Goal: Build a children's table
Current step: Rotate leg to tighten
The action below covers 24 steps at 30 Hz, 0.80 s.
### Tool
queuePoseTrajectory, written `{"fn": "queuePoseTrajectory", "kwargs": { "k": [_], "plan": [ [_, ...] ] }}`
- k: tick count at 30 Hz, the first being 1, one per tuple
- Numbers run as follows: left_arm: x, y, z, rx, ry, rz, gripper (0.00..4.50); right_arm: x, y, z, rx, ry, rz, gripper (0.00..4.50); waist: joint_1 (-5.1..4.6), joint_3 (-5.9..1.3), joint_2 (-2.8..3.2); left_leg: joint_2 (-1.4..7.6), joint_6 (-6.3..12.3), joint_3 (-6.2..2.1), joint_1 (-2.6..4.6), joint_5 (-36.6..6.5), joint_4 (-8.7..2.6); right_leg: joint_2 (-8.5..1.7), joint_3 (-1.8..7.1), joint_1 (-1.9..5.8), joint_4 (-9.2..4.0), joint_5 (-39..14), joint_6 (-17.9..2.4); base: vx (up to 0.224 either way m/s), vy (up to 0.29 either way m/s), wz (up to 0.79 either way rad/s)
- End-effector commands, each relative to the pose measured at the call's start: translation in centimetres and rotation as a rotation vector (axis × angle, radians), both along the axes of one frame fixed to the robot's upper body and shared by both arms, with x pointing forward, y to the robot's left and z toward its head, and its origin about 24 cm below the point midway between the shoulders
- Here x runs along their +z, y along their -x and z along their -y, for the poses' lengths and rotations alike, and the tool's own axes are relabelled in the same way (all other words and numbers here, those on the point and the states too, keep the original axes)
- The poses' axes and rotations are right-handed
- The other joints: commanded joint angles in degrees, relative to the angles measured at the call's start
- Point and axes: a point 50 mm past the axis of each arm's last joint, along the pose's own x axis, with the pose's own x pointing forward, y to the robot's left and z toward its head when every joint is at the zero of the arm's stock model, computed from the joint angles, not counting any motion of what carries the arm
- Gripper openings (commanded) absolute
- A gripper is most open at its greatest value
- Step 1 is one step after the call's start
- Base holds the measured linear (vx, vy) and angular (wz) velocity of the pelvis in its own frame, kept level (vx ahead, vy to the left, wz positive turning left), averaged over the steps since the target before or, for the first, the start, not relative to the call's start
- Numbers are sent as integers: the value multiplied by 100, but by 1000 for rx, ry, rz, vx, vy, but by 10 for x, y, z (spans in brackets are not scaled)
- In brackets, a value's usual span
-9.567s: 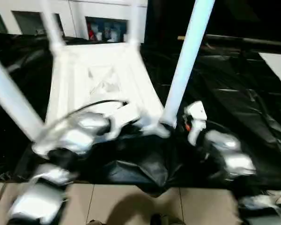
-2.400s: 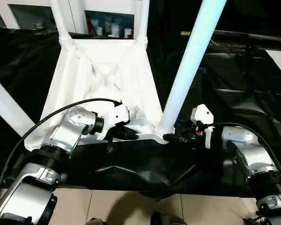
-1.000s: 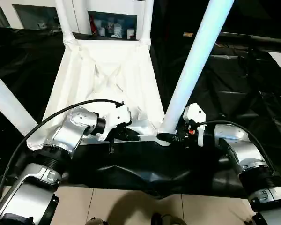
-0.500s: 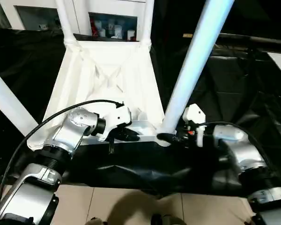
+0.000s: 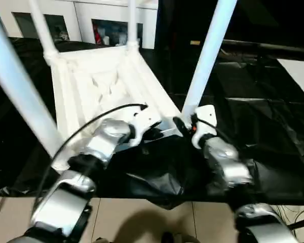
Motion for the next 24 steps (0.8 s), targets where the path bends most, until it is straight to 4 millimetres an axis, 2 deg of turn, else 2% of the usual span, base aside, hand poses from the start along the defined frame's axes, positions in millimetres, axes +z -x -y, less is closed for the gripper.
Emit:
{"fn": "queuePoseTrajectory", "kwargs": {
  "k": [1,2,4,5,7,8,10,11,12,14,15,16,17,18,19,21,22,24],
  "plan": [
    [-20,8,8,-4,-55,-59,0,-8,14,-40,242,-30,-27,295,-33,-251,22,69,248,-59,-3,-2036,-447,-291,157,209,-540,-3152,-404,0,0,0],
    [-20,8,6,-4,-57,-57,0,-4,16,-42,269,-53,1,328,-30,-254,22,73,264,-60,-6,-2014,-450,-297,159,219,-531,-3083,-432,0,0,0],
    [-19,9,4,-23,-56,-51,0,2,16,-40,289,-60,41,331,-23,-254,24,78,329,-40,4,-1956,-446,-305,189,202,-526,-2884,-539,0,0,0],
    [-18,9,2,-38,-55,-53,0,4,15,-37,296,-55,53,338,-28,-247,10,86,362,-41,-17,-1929,-460,-310,196,219,-504,-2839,-598,0,0,0],
    [-16,12,-1,-97,-40,-53,0,9,12,-27,306,-61,62,368,-47,-231,-6,76,392,-50,-47,-1935,-468,-321,184,239,-523,-3035,-553,0,0,0],
    [-16,13,-3,-111,-35,-63,0,11,12,-21,332,-64,62,374,-48,-235,-4,77,402,-53,-39,-1935,-466,-332,184,248,-529,-3097,-546,0,0,0],
    [-13,17,-5,-186,-21,-52,0,15,12,-11,397,-58,63,377,-50,-262,-3,85,462,-46,-60,-1738,-454,-338,206,268,-507,-2899,-607,0,0,0],
    [-12,20,-8,-213,-13,-72,0,17,14,-5,463,-56,49,388,-36,-262,16,105,556,-20,-49,-1547,-445,-332,229,264,-471,-2520,-773,0,0,0],
    [-11,25,-11,-271,3,-94,0,18,18,4,548,-51,23,404,-39,-268,14,115,570,-8,-38,-1500,-436,-323,234,252,-454,-2392,-847,0,0,0],
    [-8,38,-21,-414,12,-131,0,18,28,24,709,24,-40,419,-18,-279,16,136,666,-6,-45,-1383,-427,-321,240,298,-400,-2083,-1044,31,-10,3],
    [-8,38,-21,-414,12,-131,0,18,28,24,709,24,-40,419,-2,-287,25,145,733,23,-38,-1242,-405,-313,256,277,-368,-1776,-1163,62,-20,6],
    [-6,43,-27,-473,18,-148,0,17,34,38,785,91,-73,419,7,-284,37,151,749,44,-14,-1210,-395,-318,272,237,-371,-1666,-1222,88,-24,10],
    [-6,44,-29,-473,19,-150,0,17,36,41,803,104,-82,419,43,-312,36,150,780,64,1,-1033,-358,-303,284,256,-295,-1256,-1388,101,-16,12],
    [-5,44,-32,-470,16,-154,0,17,38,46,833,119,-98,419,88,-338,41,154,858,83,10,-722,-341,-288,294,265,-199,-629,-1576,101,-16,12],
    [-5,45,-33,-471,15,-155,0,17,39,47,838,121,-101,419,105,-361,34,142,976,87,-15,-400,-314,-276,291,306,-104,-39,-1717,82,0,5],
    [-3,48,-40,-488,16,-177,0,16,43,53,891,140,-132,419,130,-353,27,138,1121,88,-36,-101,-299,-290,289,335,-61,354,-1787,0,0,0],
    [-3,49,-41,-491,18,-179,0,16,44,53,902,144,-139,419,143,-359,29,145,1163,90,-32,-57,-292,-294,285,347,-48,380,-1795,0,0,0],
    [-2,50,-43,-487,25,-174,0,15,44,53,912,155,-144,419,167,-338,35,154,1131,109,-25,-163,-295,-296,276,337,-79,91,-1747,0,0,0]
  ]
}}
